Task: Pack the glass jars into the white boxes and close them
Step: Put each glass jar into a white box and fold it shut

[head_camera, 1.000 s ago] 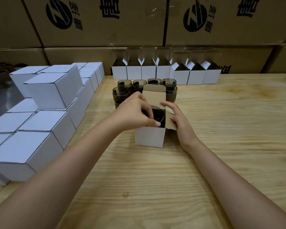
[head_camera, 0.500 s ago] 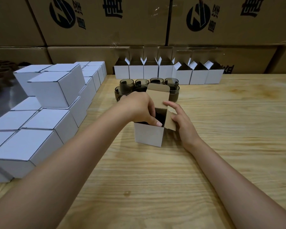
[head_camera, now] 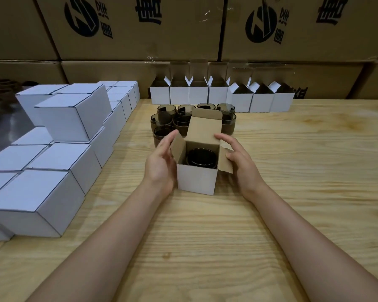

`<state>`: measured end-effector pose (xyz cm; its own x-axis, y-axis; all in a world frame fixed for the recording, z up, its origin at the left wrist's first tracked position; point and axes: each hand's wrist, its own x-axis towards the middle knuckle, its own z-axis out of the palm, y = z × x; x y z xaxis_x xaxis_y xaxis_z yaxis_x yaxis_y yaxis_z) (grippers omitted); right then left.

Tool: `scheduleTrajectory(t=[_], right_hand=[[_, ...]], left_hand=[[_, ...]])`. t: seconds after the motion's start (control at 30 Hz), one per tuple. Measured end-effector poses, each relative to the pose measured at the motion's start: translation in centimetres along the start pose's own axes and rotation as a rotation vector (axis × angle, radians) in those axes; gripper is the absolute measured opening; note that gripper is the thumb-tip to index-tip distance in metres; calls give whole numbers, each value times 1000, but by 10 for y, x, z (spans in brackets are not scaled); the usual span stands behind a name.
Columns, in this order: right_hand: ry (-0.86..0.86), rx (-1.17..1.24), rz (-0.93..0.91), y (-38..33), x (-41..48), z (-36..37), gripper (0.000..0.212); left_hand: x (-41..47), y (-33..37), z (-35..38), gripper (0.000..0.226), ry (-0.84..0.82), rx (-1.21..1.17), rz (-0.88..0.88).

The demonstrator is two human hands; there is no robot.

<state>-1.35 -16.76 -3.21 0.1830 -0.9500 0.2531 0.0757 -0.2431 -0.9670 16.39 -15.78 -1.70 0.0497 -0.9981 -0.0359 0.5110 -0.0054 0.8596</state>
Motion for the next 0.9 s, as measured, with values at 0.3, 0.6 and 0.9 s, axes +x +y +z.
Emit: scheduleTrajectory(t=[0.3,0.6,0.9], right_hand=[[71,65,63,2,1,0,41],[-41,385,100,-10,0,8,46],[18,279,55,-10,-4,26,42]], left_hand=[[-4,-15,6,31,-27,140,69],[-2,-18,6,25,-5,110,75],[-4,-16,9,32,-63,146,96]])
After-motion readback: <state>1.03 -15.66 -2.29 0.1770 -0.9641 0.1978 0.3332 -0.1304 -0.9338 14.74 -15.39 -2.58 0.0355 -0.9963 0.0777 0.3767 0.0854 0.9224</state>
